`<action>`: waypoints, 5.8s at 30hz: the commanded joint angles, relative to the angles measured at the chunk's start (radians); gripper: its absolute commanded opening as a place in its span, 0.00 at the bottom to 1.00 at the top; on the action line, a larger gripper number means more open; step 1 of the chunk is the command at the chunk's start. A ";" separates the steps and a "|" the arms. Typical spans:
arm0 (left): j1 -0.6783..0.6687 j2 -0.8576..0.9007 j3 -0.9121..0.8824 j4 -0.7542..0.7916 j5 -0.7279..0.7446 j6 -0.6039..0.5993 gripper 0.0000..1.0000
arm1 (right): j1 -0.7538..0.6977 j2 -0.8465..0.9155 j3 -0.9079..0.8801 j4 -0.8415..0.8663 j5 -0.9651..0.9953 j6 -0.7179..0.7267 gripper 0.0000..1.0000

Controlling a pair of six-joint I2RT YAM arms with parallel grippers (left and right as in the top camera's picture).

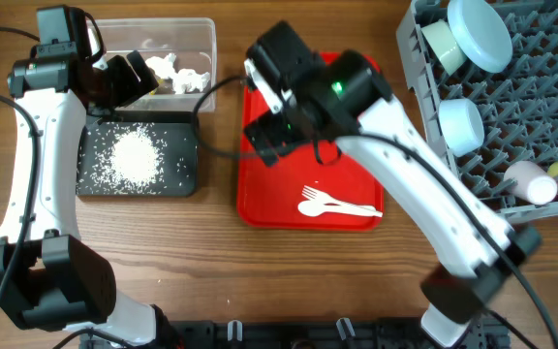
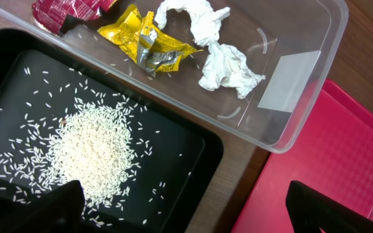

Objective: Sort waste into correct bins and load items into the dishwasher rack

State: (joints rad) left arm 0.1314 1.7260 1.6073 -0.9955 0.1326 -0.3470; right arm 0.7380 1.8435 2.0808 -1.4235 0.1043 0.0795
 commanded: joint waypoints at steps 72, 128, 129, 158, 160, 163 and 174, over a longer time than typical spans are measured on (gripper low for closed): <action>0.003 -0.002 0.005 0.000 0.005 -0.009 1.00 | -0.222 -0.233 -1.343 1.228 0.011 0.657 0.54; 0.003 -0.002 0.005 0.000 0.005 -0.009 1.00 | -0.342 0.162 -0.780 0.457 -0.242 -0.072 0.56; 0.003 -0.002 0.005 0.000 0.005 -0.009 1.00 | -0.342 0.162 -0.780 0.443 -0.248 -0.084 0.56; 0.003 -0.002 0.005 0.000 0.005 -0.009 1.00 | -0.343 0.101 -0.684 0.261 -0.229 -0.191 0.55; 0.003 -0.002 0.005 0.000 0.005 -0.009 1.00 | -0.343 0.097 -0.684 0.235 -0.202 -0.185 0.56; 0.003 -0.002 0.005 0.000 0.005 -0.009 1.00 | -0.343 0.097 -0.684 0.212 -0.179 -0.101 0.57; 0.003 -0.002 0.005 0.000 0.005 -0.009 1.00 | -0.332 0.097 -0.726 0.221 -0.071 0.601 0.64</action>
State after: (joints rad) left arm 0.1314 1.7260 1.6073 -0.9955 0.1326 -0.3470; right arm 0.3985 1.9652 1.3769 -1.2285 -0.0059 0.4393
